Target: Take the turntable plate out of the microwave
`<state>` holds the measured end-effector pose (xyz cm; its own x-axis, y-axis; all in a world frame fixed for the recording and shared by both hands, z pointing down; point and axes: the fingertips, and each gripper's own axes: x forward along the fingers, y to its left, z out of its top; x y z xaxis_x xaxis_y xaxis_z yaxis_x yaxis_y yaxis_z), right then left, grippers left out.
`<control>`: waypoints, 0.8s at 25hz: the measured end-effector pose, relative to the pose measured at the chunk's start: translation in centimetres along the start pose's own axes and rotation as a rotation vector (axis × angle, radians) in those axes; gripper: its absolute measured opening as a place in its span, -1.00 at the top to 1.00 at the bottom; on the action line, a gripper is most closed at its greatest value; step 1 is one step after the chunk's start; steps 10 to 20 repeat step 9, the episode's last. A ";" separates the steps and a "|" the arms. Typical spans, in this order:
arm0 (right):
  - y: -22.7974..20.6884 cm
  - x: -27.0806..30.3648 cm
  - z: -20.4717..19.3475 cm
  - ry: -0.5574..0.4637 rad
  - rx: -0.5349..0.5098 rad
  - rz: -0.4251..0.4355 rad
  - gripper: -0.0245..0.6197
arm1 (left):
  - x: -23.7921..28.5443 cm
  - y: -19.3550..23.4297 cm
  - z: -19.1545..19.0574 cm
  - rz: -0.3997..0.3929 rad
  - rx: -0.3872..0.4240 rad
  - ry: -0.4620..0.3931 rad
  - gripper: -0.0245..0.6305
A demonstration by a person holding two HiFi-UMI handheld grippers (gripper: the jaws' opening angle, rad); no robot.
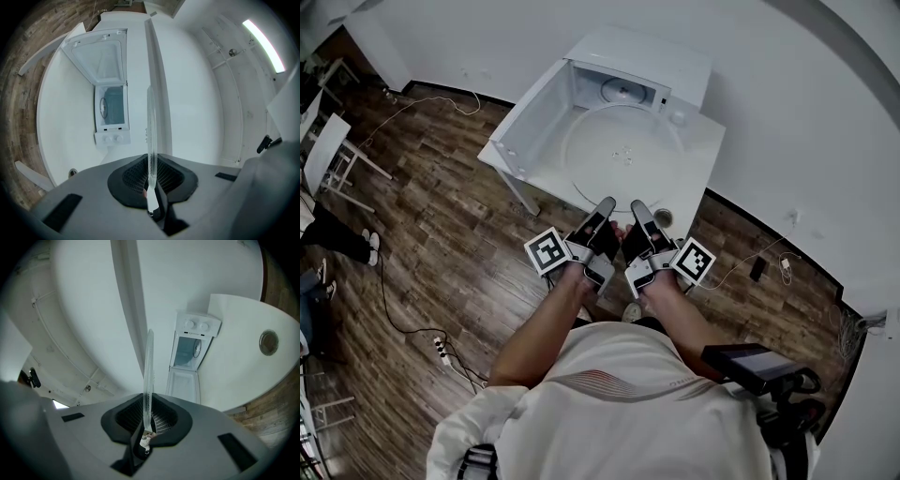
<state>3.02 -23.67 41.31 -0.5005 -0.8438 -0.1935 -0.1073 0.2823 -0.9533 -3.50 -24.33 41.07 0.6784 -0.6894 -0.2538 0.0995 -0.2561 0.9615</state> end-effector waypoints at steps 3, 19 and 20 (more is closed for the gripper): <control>0.1 0.0 -0.1 0.003 -0.001 0.004 0.80 | -0.2 0.0 0.0 0.004 0.007 -0.001 0.79; -0.1 -1.3 0.4 0.003 0.011 0.005 0.80 | 0.1 -0.1 -1.4 0.004 0.006 0.001 0.79; -0.1 -1.3 0.4 0.003 0.011 0.005 0.80 | 0.1 -0.1 -1.4 0.004 0.006 0.001 0.79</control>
